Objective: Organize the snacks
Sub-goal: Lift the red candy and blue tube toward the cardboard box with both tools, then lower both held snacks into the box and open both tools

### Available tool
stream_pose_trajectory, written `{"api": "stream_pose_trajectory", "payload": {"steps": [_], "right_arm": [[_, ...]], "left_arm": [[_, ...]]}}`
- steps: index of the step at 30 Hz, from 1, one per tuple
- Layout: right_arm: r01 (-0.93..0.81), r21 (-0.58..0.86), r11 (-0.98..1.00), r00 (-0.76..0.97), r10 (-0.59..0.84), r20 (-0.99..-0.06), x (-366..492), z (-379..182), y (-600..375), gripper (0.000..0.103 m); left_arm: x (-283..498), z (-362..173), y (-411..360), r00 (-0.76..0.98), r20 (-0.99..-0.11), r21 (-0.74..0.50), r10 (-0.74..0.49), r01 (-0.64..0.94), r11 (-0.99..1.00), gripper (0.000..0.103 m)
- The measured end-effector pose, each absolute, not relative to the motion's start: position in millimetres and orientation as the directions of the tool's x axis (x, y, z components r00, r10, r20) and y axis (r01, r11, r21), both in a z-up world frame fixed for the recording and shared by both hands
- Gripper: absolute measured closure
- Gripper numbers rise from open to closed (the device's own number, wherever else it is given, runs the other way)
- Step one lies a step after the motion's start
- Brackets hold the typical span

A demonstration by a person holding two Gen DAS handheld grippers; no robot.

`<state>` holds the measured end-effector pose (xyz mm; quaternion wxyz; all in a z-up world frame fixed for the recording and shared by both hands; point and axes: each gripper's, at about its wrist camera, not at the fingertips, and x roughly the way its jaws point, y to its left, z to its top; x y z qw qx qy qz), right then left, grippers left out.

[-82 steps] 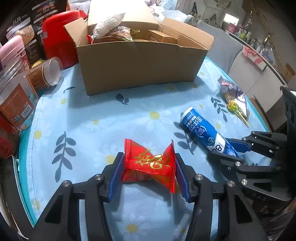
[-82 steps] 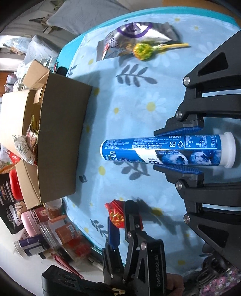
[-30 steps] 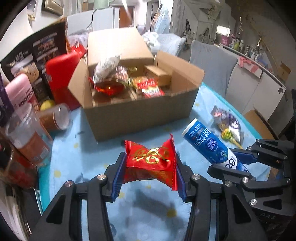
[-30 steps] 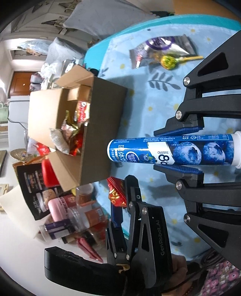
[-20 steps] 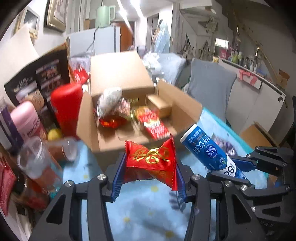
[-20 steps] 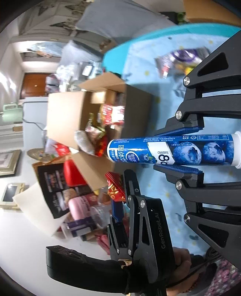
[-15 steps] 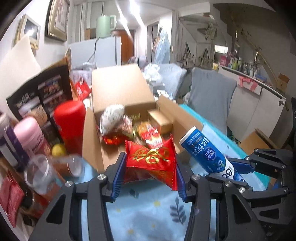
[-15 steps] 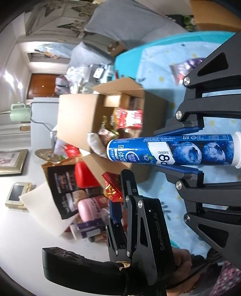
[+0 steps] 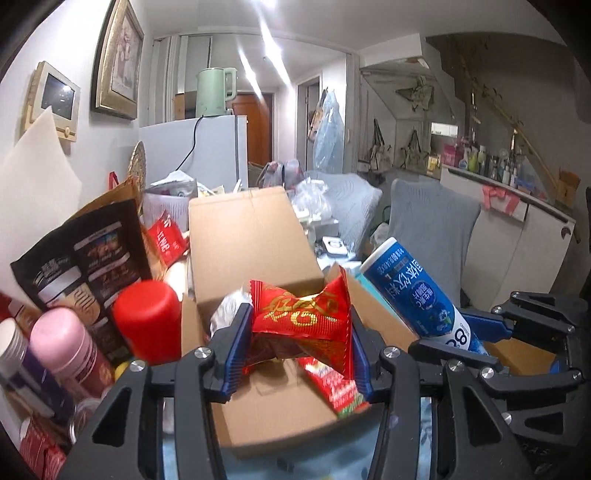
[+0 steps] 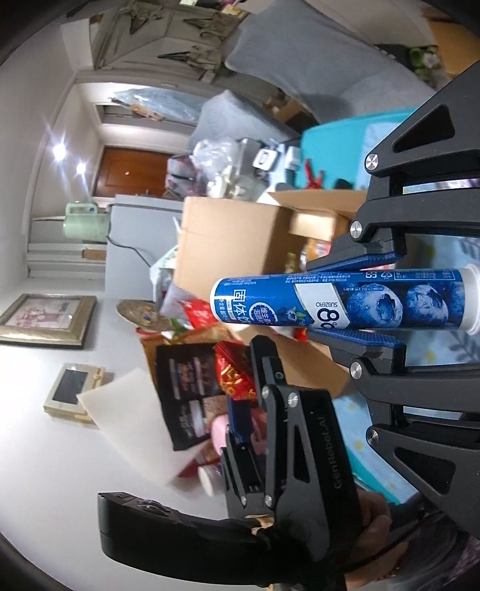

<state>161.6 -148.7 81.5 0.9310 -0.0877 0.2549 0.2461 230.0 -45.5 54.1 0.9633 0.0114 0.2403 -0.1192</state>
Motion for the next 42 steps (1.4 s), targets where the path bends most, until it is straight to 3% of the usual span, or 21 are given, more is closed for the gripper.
{"api": "stream_pose_trajectory", "payload": {"steps": [9, 18, 28, 42], "right_arm": [[-0.483, -0.043, 0.874, 0.780, 0.408, -0.474, 215, 97, -147, 0.075], [-0.464, 0.010, 0.886, 0.768, 0.408, -0.494, 275, 85, -143, 0.075], [-0.443, 0.028, 0.896, 0.744, 0.385, -0.547, 314, 55, -139, 0.075], [-0.424, 0.004, 0.906, 0.654, 0.309, -0.691, 350, 10, -140, 0.075]], "left_arm": [[283, 69, -40, 0.884, -0.417, -0.041, -0.210, 0.213, 0.976, 0.055], [338, 66, -37, 0.890, -0.414, -0.037, -0.191, 0.194, 0.980, 0.055], [385, 33, -38, 0.847, -0.508, -0.016, -0.157, 0.173, 0.985, 0.055], [418, -20, -60, 0.749, -0.652, 0.042, -0.115, 0.187, 0.982, 0.055]]}}
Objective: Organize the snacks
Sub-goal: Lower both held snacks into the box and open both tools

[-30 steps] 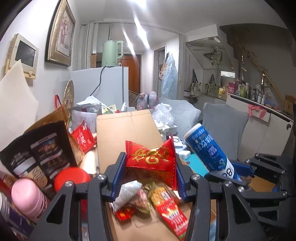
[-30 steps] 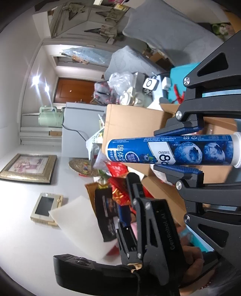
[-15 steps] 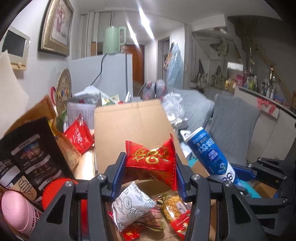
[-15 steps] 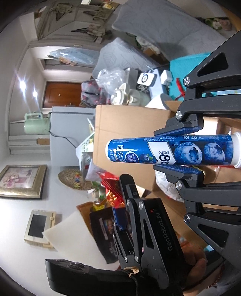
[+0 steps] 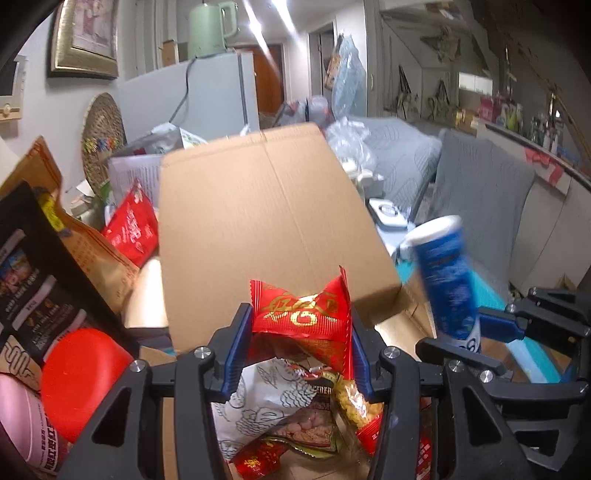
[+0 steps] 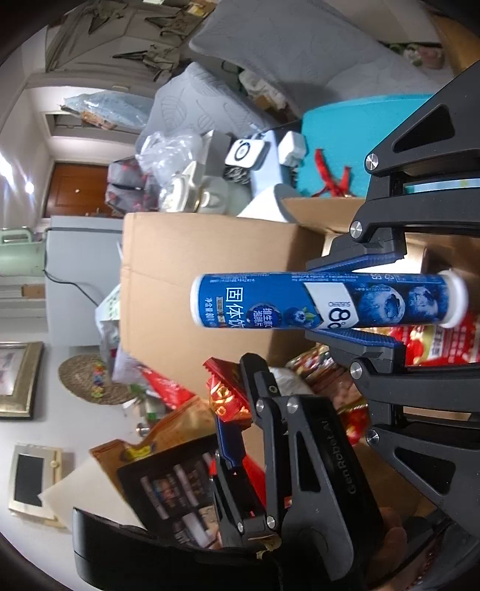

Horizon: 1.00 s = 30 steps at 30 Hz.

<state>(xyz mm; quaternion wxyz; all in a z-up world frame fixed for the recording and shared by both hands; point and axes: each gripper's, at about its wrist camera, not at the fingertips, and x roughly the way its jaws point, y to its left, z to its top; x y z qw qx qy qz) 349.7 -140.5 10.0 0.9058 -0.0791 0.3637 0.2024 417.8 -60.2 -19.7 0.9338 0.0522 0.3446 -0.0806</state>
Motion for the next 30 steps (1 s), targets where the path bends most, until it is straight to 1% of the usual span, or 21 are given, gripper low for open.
{"api": "stream_pose_trajectory", "payload": {"steps": [5, 14, 19, 21, 24, 25, 26, 27, 28, 30], "right_arm": [[-0.425, -0.011, 0.905, 0.634, 0.289, -0.718, 353, 0, -140, 0.075], [-0.380, -0.059, 0.923, 0.621, 0.207, -0.756, 362, -14, -141, 0.075], [-0.368, -0.099, 0.924, 0.620, 0.165, -0.767, 365, -19, -139, 0.074], [-0.360, -0.124, 0.925, 0.623, 0.139, -0.770, 366, -20, -138, 0.073], [-0.348, -0.136, 0.928, 0.625, 0.122, -0.771, 367, -21, -139, 0.069], [-0.339, -0.141, 0.930, 0.628, 0.113, -0.770, 367, -21, -140, 0.064], [-0.328, -0.150, 0.933, 0.632, 0.098, -0.769, 368, -22, -141, 0.060], [-0.321, -0.154, 0.935, 0.633, 0.090, -0.769, 369, -23, -142, 0.058], [-0.318, -0.155, 0.935, 0.631, 0.088, -0.771, 369, -23, -143, 0.057], [-0.318, -0.153, 0.936, 0.629, 0.088, -0.772, 370, -24, -143, 0.057]], "left_arm": [[429, -33, -63, 0.720, -0.689, 0.061, -0.088, 0.179, 0.982, 0.055], [433, -43, -70, 0.701, -0.712, 0.100, -0.052, 0.173, 0.980, 0.054], [438, -48, -74, 0.680, -0.732, 0.113, -0.040, 0.178, 0.978, 0.051], [439, -51, -76, 0.672, -0.739, 0.118, -0.032, 0.177, 0.977, 0.045], [441, -54, -76, 0.657, -0.753, 0.117, -0.028, 0.176, 0.978, 0.043], [442, -55, -76, 0.654, -0.757, 0.121, -0.020, 0.170, 0.978, 0.042], [443, -56, -76, 0.652, -0.759, 0.128, -0.008, 0.162, 0.978, 0.038], [443, -57, -75, 0.650, -0.760, 0.136, 0.004, 0.153, 0.979, 0.035], [444, -58, -75, 0.648, -0.762, 0.138, 0.008, 0.150, 0.979, 0.034], [445, -59, -75, 0.638, -0.770, 0.137, 0.014, 0.144, 0.980, 0.033]]}}
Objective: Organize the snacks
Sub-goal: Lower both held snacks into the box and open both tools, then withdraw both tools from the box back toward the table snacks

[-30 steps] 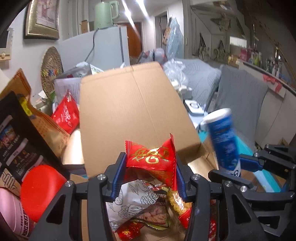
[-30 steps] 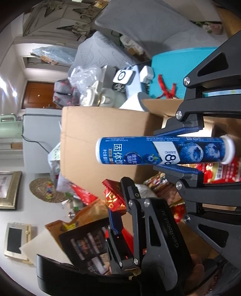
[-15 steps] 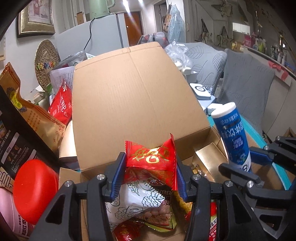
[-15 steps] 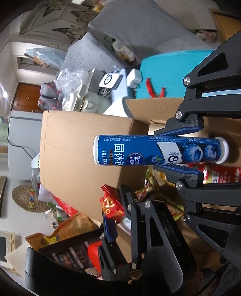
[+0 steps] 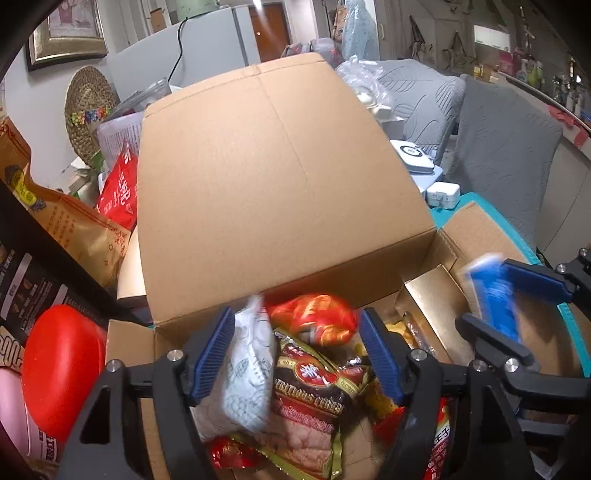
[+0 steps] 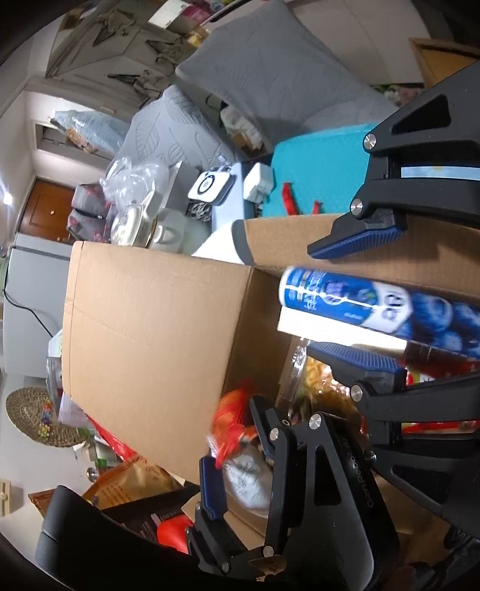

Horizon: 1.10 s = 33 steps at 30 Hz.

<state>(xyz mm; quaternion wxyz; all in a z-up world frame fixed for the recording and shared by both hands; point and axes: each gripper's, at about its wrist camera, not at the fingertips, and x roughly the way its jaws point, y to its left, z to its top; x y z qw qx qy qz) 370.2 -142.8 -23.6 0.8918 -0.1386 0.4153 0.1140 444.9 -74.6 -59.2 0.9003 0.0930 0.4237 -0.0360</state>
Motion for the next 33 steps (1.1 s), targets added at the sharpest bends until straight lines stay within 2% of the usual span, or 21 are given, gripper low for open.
{"api": "stream_pose_trajectory", "payload": {"steps": [11, 16, 33], "right_arm": [[-0.319, -0.093, 0.943, 0.659, 0.150, -0.737, 358, -4, -143, 0.056], [-0.327, -0.078, 0.942, 0.682, 0.179, -0.709, 344, 12, -142, 0.051], [-0.301, -0.099, 0.948, 0.785, 0.187, -0.590, 263, 93, -156, 0.052]], "left_arm": [[425, -36, -64, 0.682, -0.732, 0.111, 0.013, 0.100, 0.989, 0.033], [410, -21, -60, 0.704, -0.711, 0.102, 0.008, 0.092, 0.991, 0.033], [318, 64, -65, 0.809, -0.586, 0.063, -0.046, 0.102, 0.993, 0.033]]}}
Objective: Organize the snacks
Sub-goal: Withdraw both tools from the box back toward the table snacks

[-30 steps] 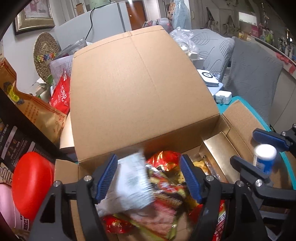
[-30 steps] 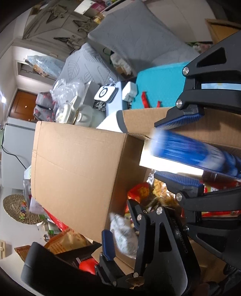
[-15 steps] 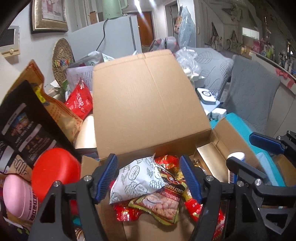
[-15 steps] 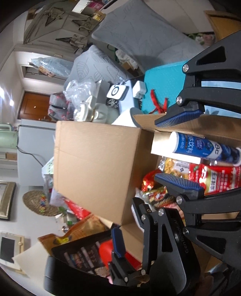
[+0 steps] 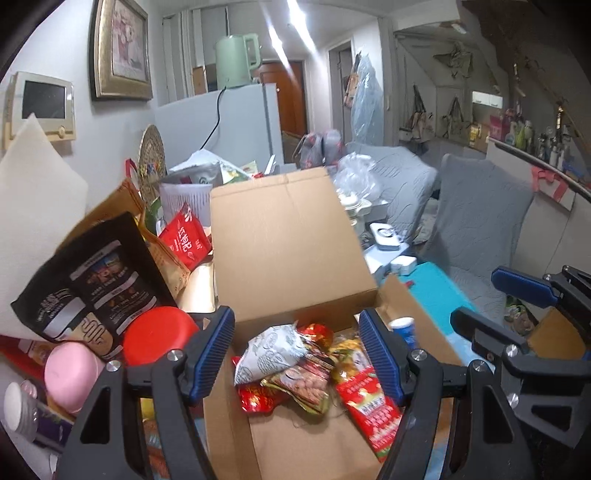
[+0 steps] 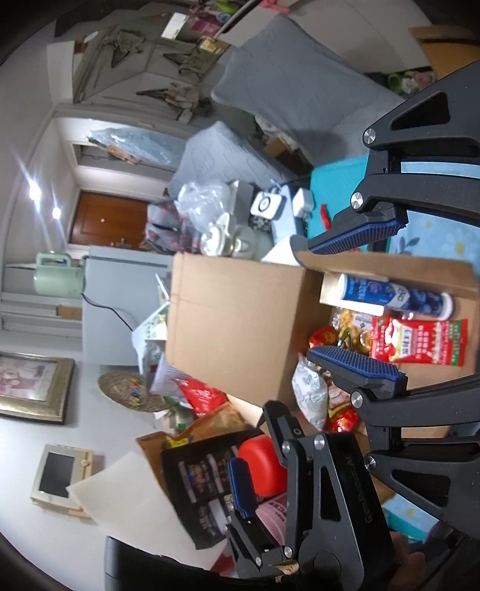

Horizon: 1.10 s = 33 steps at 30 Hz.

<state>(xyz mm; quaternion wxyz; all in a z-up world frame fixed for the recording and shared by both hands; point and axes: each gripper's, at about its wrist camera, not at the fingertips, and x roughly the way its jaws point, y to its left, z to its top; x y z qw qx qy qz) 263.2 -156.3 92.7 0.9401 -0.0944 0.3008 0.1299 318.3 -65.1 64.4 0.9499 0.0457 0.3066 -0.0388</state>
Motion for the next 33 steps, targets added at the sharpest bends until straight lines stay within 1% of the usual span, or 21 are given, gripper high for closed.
{"api": "stream_pose_trajectory", "payload": {"steps": [3, 7, 12, 14, 19, 29, 33], "right_arm": [[-0.283, -0.112, 0.953, 0.805, 0.173, -0.567, 243, 104, -165, 0.048], [-0.262, -0.118, 0.958, 0.821, 0.157, -0.549, 217, 115, -178, 0.047], [-0.243, -0.129, 0.961, 0.832, 0.139, -0.537, 191, 119, -193, 0.046], [-0.229, -0.135, 0.964, 0.836, 0.124, -0.535, 181, 119, -200, 0.045], [-0.213, -0.125, 0.969, 0.836, 0.114, -0.537, 161, 111, -214, 0.045], [-0.201, -0.079, 0.976, 0.810, 0.120, -0.575, 133, 78, -240, 0.045], [-0.195, -0.060, 0.979, 0.793, 0.121, -0.597, 127, 60, -250, 0.045]], "left_arm": [[294, 77, -73, 0.826, -0.559, 0.061, -0.072, 0.127, 0.990, 0.033], [267, 89, -85, 0.840, -0.533, 0.073, -0.099, 0.162, 0.984, 0.033], [238, 92, -98, 0.836, -0.525, 0.059, -0.158, 0.221, 0.973, 0.033], [229, 90, -102, 0.826, -0.533, 0.045, -0.182, 0.242, 0.969, 0.033], [213, 81, -111, 0.817, -0.544, 0.043, -0.191, 0.255, 0.966, 0.033], [186, 49, -128, 0.774, -0.583, 0.007, -0.247, 0.308, 0.951, 0.033], [177, 32, -140, 0.752, -0.607, 0.016, -0.256, 0.333, 0.943, 0.033]]}}
